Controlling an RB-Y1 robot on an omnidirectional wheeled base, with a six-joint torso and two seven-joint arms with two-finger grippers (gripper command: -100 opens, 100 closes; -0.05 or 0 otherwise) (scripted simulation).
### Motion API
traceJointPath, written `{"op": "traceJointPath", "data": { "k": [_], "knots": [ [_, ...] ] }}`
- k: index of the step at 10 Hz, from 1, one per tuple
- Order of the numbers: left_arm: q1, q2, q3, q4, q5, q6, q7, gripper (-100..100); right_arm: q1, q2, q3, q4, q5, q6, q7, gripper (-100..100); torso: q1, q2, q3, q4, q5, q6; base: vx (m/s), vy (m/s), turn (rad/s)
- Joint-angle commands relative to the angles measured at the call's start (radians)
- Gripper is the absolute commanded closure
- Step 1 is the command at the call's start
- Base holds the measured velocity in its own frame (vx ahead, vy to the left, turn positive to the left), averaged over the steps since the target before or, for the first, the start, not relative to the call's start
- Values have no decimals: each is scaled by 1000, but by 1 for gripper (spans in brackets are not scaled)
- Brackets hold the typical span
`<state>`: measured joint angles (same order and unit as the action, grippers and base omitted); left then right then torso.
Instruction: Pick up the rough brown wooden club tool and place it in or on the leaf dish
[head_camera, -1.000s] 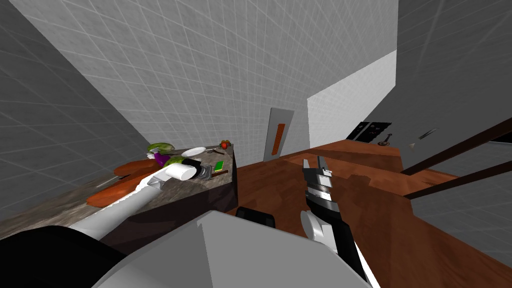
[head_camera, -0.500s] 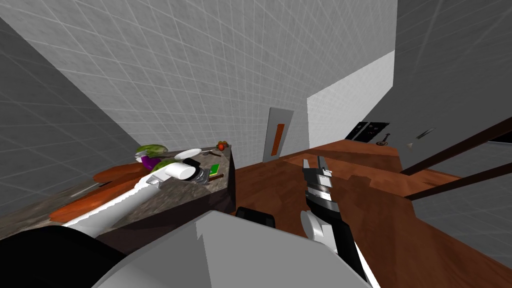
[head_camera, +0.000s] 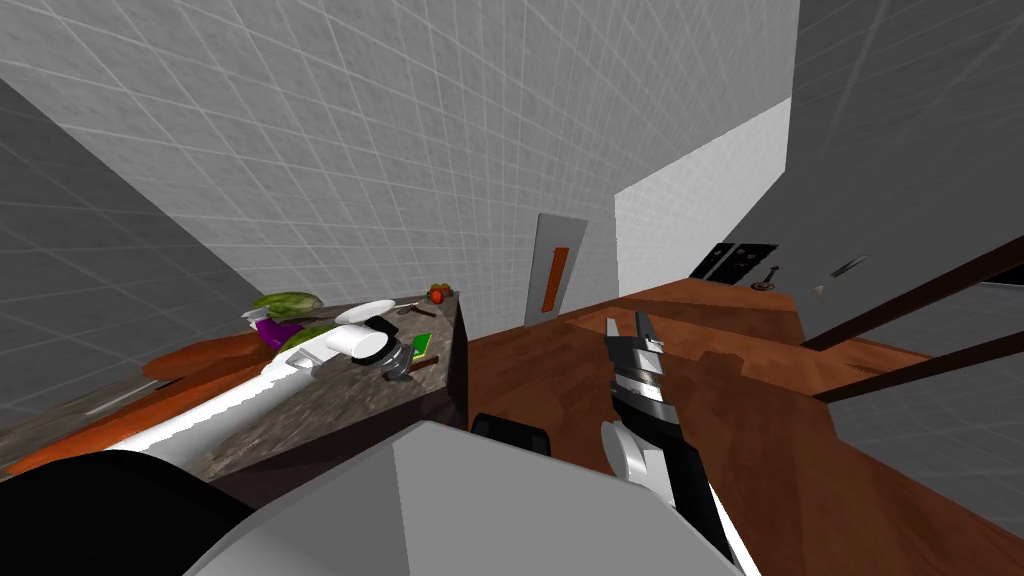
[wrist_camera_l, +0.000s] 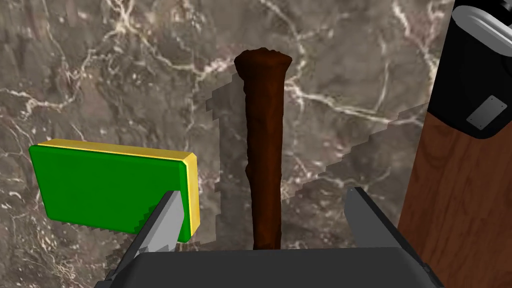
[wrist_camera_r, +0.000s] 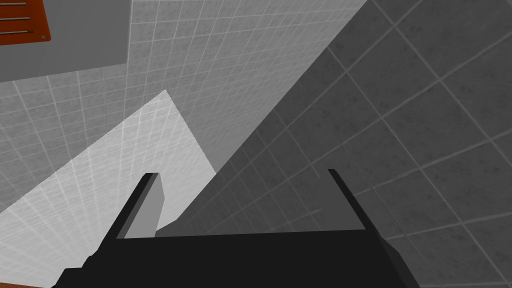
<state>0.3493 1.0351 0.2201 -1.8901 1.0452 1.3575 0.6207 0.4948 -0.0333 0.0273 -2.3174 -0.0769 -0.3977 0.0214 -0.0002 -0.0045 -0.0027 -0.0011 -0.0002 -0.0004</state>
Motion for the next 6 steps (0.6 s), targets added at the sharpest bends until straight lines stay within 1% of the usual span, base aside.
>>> {"op": "traceJointPath", "data": {
  "k": [1, 2, 3, 4, 6],
  "knots": [
    [1, 10, -6, 2, 17, 32, 7, -100, 0, 0, 0, 0, 0, 0, 0, 0, 0, 0, 0, 0, 0, 0, 75, 3, -2],
    [6, 7, 1, -5, 12, 21, 5, -100, 0, 0, 0, 0, 0, 0, 0, 0, 0, 0, 0, 0, 0, 0, 30, 3, 0],
    [6, 7, 1, -5, 13, 25, 7, 0, 0, 0, 0, 0, 0, 0, 0, 0, 1, 3, 1, 0, 0, 0, 6, 0, -1],
    [3, -14, -15, 28, -8, 1, -13, -100, 0, 0, 0, 0, 0, 0, 0, 0, 0, 4, 2, 1, 0, 0, 6, -6, -67],
    [0, -36, -30, 61, -28, -23, -32, -100, 0, 0, 0, 0, 0, 0, 0, 0, 0, 5, 3, 1, 0, 0, 3, -11, -49]
  ]
}}
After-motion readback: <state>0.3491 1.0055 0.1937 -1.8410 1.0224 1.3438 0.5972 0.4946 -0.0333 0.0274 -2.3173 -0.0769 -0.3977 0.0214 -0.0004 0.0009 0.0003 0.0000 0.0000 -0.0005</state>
